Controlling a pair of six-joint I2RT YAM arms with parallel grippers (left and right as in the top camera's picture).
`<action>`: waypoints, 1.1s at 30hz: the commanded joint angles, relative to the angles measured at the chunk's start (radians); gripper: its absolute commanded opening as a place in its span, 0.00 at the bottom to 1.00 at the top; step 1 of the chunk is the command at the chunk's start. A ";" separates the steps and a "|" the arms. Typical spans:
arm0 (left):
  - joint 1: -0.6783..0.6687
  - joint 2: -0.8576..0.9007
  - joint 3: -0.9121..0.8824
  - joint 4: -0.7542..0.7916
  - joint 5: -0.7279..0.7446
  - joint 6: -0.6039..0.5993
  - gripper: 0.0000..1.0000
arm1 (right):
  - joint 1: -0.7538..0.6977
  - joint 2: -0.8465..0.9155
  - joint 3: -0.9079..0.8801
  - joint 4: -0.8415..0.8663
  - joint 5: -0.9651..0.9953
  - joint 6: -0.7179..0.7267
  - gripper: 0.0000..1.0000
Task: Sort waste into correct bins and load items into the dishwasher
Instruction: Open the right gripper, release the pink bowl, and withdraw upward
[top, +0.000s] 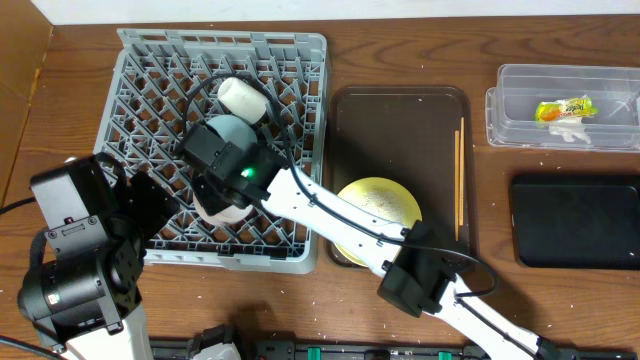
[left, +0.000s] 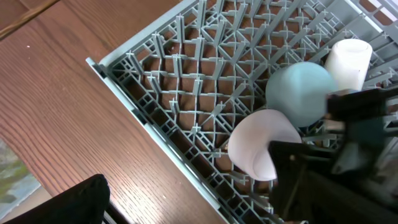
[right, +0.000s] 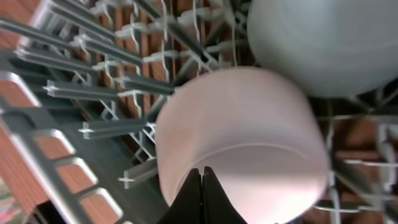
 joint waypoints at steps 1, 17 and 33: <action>0.004 0.001 0.011 -0.002 -0.011 -0.013 0.98 | 0.017 0.005 0.007 0.019 -0.006 0.024 0.02; 0.004 0.001 0.011 -0.002 -0.011 -0.013 0.98 | 0.063 0.083 0.011 0.110 -0.016 -0.044 0.02; 0.004 0.001 0.011 -0.002 -0.011 -0.013 0.98 | -0.173 -0.266 0.011 -0.049 -0.009 -0.077 0.99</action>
